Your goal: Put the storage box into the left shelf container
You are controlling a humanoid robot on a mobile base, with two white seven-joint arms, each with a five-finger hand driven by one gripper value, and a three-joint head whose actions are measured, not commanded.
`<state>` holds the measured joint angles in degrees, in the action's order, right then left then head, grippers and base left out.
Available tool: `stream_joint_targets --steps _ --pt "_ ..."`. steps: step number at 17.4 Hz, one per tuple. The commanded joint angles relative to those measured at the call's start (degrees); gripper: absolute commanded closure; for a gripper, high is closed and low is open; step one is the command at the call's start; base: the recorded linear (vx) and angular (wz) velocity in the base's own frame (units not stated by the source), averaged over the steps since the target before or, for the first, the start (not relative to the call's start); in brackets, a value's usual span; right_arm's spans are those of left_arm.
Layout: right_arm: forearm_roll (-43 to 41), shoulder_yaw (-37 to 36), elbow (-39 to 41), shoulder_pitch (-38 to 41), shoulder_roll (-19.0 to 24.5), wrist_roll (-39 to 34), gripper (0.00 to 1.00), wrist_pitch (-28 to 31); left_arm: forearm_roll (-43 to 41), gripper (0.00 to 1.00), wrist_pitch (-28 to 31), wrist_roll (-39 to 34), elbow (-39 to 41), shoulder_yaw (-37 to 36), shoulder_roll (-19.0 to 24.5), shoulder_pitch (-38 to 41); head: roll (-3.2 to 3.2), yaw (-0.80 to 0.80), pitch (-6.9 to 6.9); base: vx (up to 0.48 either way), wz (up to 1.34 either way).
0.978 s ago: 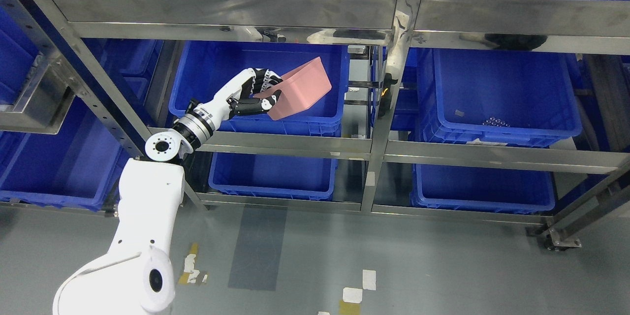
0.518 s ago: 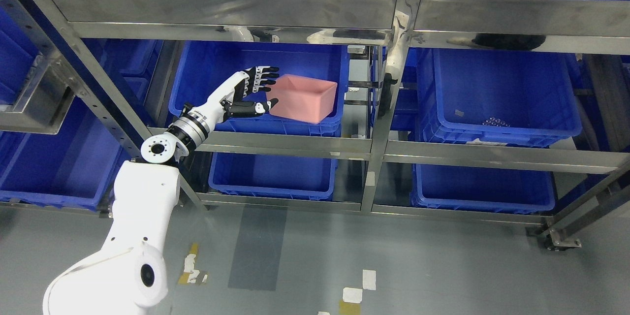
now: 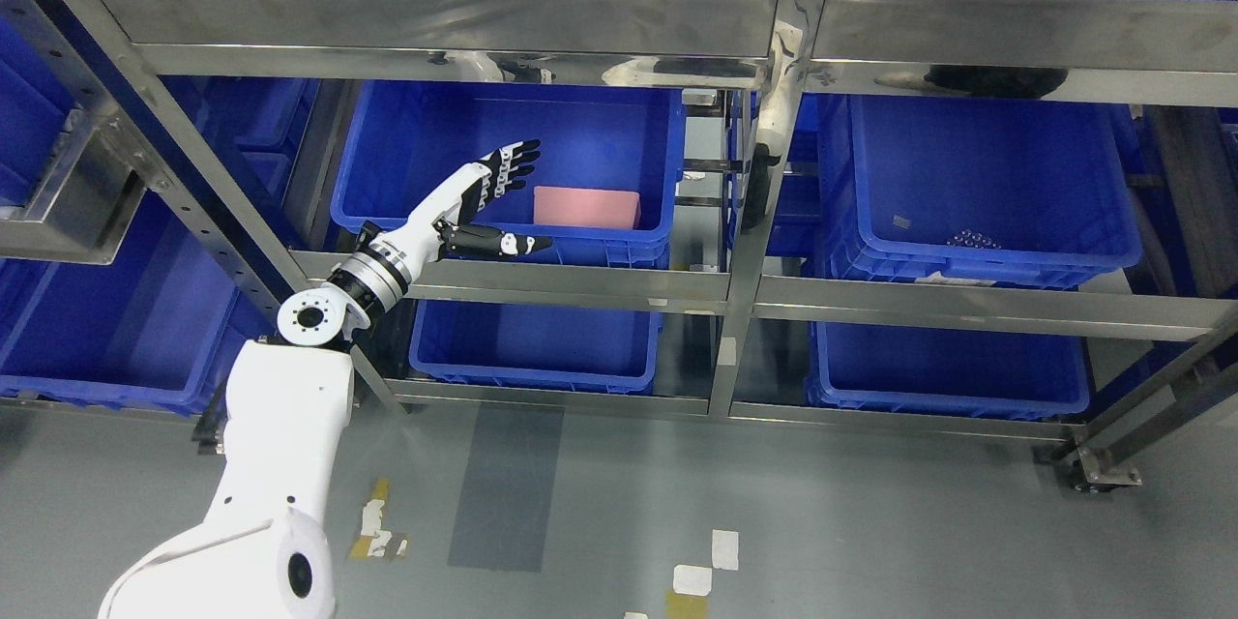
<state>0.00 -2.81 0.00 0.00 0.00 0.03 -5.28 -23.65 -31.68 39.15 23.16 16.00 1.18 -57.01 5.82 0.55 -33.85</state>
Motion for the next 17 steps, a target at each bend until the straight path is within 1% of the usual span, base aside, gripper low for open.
stream_joint_targets --steps 1,3,5,7,8,10,11,12,15,17 --pt "-0.2 0.0 1.0 0.4 -1.0 0.0 0.0 0.0 13.0 0.0 0.2 -0.4 21.1 -12.4 -0.2 8.4 0.0 0.0 0.0 0.0 0.0" --pt "-0.2 0.0 1.0 0.4 -1.0 0.0 0.0 0.0 17.6 0.0 0.9 -2.0 31.7 -14.7 -0.2 14.2 0.0 0.0 0.0 0.0 0.0" --pt "-0.2 0.0 1.0 0.4 -1.0 0.0 0.0 0.0 20.6 0.0 4.2 -9.5 43.4 -14.3 -0.2 19.4 0.0 0.0 0.0 0.0 0.0" --pt "-0.2 0.0 1.0 0.4 -1.0 0.0 0.0 0.0 20.7 0.01 7.0 -19.2 51.8 -14.4 -0.2 24.0 0.0 0.0 0.0 0.0 0.0" --pt "-0.2 0.0 1.0 0.4 -1.0 0.0 0.0 0.0 20.7 0.0 10.4 -21.3 55.5 -14.2 -0.2 25.8 0.0 0.0 0.0 0.0 0.0" --pt "-0.2 0.0 1.0 0.4 -1.0 0.0 0.0 0.0 20.7 0.0 18.1 -22.9 65.1 -14.1 -0.2 29.8 0.0 0.0 0.0 0.0 0.0" --pt "-0.2 0.0 1.0 0.4 -1.0 0.0 0.0 0.0 20.7 0.0 20.4 -23.1 67.7 -14.0 -0.2 30.6 0.0 0.0 0.0 0.0 0.0" --pt "-0.2 0.0 1.0 0.4 -1.0 0.0 0.0 0.0 20.7 0.0 22.3 -23.0 68.2 -13.2 -0.2 30.6 0.0 0.0 0.0 0.0 0.0" --pt "-0.1 0.0 1.0 0.4 -1.0 0.0 0.0 0.0 20.7 0.0 23.1 -22.9 68.2 -12.5 -0.2 30.6 0.0 0.0 0.0 0.0 0.0" --pt "-0.2 0.0 1.0 0.4 -1.0 0.0 0.0 0.0 20.8 0.0 24.6 -22.9 68.2 -10.4 -0.2 30.6 0.0 0.0 0.0 0.0 0.0"
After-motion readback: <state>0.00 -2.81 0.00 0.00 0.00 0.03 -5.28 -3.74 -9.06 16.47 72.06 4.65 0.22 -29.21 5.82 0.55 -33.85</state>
